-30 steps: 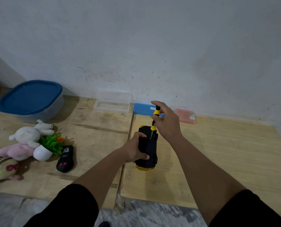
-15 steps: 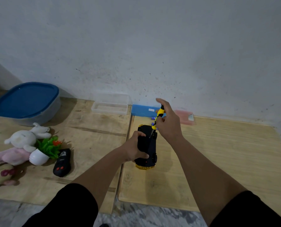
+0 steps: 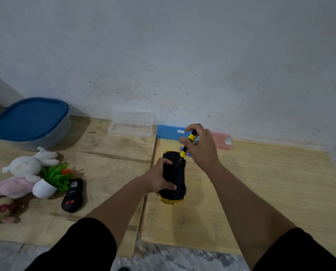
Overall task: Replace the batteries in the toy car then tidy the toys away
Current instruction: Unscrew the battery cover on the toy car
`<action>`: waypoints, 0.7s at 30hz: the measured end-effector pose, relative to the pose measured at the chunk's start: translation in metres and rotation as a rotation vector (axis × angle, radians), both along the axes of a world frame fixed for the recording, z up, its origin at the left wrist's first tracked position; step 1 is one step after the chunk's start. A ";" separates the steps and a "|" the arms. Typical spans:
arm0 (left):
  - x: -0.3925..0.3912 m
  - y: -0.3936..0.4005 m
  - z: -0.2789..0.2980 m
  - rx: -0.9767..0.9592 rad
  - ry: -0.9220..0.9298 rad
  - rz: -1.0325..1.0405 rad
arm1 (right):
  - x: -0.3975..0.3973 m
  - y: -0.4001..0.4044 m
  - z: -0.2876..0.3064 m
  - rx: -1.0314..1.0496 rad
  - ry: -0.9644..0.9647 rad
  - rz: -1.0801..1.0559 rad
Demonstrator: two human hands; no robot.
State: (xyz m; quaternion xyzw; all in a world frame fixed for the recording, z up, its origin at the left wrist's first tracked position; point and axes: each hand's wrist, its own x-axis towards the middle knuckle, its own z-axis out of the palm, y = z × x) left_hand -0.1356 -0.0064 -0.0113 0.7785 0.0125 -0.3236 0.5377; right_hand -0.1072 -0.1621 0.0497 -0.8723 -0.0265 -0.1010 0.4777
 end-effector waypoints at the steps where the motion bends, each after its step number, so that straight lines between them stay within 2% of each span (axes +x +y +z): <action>1: 0.000 0.001 0.000 -0.001 0.007 0.001 | 0.000 -0.001 0.000 -0.001 0.001 -0.004; 7: 0.001 0.001 0.003 -0.016 0.023 0.004 | 0.002 0.002 0.006 0.094 0.070 -0.019; 11: 0.003 -0.002 0.005 -0.034 0.014 0.012 | 0.000 0.005 0.009 -0.023 -0.030 -0.006; 21: 0.000 -0.002 0.013 -0.050 -0.043 0.004 | -0.005 0.006 0.002 -0.070 -0.018 0.057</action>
